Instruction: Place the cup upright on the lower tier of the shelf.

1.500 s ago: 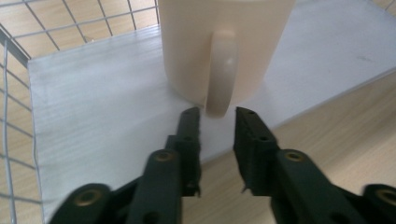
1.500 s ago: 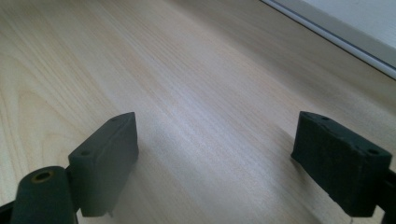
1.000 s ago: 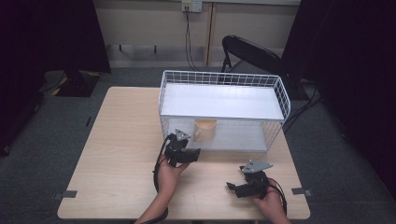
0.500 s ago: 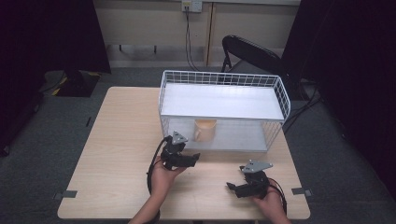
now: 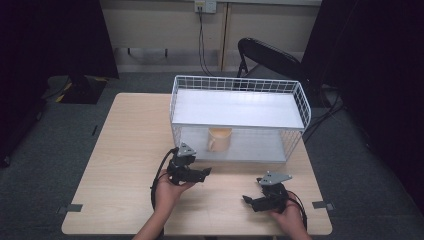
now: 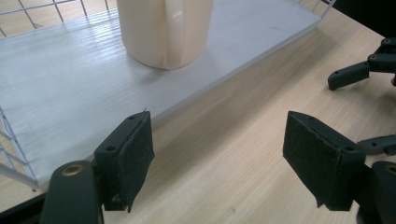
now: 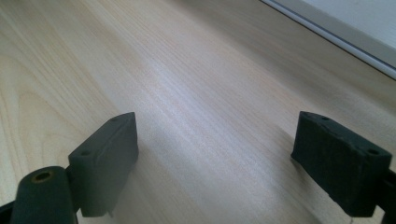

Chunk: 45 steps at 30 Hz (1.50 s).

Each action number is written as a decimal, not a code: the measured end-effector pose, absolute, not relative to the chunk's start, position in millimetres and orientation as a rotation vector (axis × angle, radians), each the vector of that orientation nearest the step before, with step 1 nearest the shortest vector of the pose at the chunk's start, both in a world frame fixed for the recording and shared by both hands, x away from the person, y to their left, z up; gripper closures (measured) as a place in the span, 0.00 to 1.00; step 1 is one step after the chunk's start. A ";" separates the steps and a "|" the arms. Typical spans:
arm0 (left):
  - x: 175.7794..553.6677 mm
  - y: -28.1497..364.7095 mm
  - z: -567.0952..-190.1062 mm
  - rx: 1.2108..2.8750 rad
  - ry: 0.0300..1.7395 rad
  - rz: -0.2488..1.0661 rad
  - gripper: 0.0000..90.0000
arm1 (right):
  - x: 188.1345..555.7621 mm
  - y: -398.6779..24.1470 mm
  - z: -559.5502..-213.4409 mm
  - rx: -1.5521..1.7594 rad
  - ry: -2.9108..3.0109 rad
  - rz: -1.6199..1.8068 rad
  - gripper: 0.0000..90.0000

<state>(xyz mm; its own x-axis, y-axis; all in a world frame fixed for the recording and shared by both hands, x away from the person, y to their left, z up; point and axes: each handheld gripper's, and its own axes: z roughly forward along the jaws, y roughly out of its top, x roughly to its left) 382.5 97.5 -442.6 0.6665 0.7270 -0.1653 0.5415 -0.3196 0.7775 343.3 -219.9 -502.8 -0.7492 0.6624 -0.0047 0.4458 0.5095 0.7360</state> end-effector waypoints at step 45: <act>357.8 150.2 -452.9 2.082 0.891 0.258 0.18 | 343.3 -219.9 -502.8 0.932 2.469 1.081 0.15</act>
